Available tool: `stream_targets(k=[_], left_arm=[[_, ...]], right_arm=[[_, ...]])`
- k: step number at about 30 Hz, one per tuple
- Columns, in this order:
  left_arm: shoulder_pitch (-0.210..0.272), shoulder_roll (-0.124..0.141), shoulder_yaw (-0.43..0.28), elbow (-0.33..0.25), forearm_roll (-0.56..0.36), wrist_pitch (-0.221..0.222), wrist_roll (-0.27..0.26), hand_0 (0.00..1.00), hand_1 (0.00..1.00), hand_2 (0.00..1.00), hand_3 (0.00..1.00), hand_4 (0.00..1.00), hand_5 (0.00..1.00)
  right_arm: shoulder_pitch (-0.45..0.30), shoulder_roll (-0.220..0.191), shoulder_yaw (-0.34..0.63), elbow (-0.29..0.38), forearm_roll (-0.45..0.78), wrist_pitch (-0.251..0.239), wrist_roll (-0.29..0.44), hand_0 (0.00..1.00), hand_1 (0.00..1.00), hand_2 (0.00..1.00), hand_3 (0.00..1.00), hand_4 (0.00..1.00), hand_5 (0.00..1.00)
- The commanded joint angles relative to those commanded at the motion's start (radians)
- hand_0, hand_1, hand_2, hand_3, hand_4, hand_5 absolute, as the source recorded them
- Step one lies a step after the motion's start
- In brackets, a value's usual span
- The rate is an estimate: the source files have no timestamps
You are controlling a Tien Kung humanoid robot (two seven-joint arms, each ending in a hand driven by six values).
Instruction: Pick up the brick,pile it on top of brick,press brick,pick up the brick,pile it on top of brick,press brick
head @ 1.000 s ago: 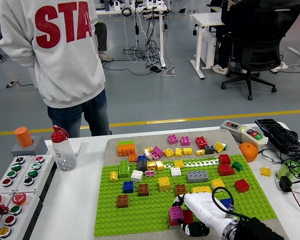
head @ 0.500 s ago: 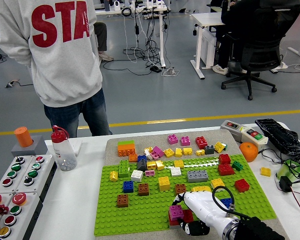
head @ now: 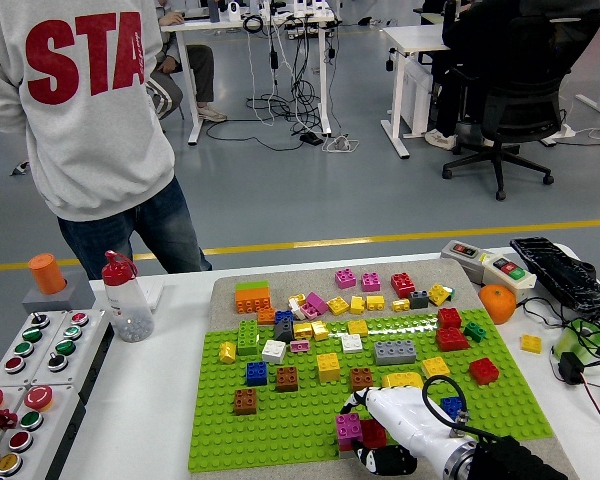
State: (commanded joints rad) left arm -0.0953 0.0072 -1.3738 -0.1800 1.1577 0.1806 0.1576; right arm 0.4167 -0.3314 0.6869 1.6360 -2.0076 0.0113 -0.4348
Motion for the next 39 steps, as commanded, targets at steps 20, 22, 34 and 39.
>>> stream_targets(k=[20,22,34,39], left_arm=[[-0.003,0.001,0.001,0.000,-0.004,0.000,-0.002,0.654,0.677,0.703,0.573,0.303,0.998],[-0.003,0.001,0.001,0.000,-0.004,0.000,-0.002,0.654,0.677,0.703,0.573,0.303,0.998],[-0.004,0.002,0.000,0.000,-0.003,-0.001,-0.002,0.653,0.677,0.703,0.572,0.301,0.998],[-0.004,0.002,0.000,0.000,-0.003,-0.001,-0.002,0.652,0.677,0.703,0.572,0.302,0.998]], right_arm=[[-0.001,-0.002,0.013,0.000,-0.001,0.008,-0.006,0.732,0.763,0.852,0.776,0.655,0.238],[-0.001,-0.002,0.014,0.000,-0.001,0.008,-0.007,0.732,0.763,0.852,0.776,0.655,0.238],[-0.003,-0.006,0.018,0.013,0.000,0.015,-0.007,0.735,0.768,0.866,0.779,0.672,0.253],[-0.005,-0.009,0.019,0.021,0.000,0.020,-0.009,0.736,0.770,0.875,0.782,0.677,0.255]])
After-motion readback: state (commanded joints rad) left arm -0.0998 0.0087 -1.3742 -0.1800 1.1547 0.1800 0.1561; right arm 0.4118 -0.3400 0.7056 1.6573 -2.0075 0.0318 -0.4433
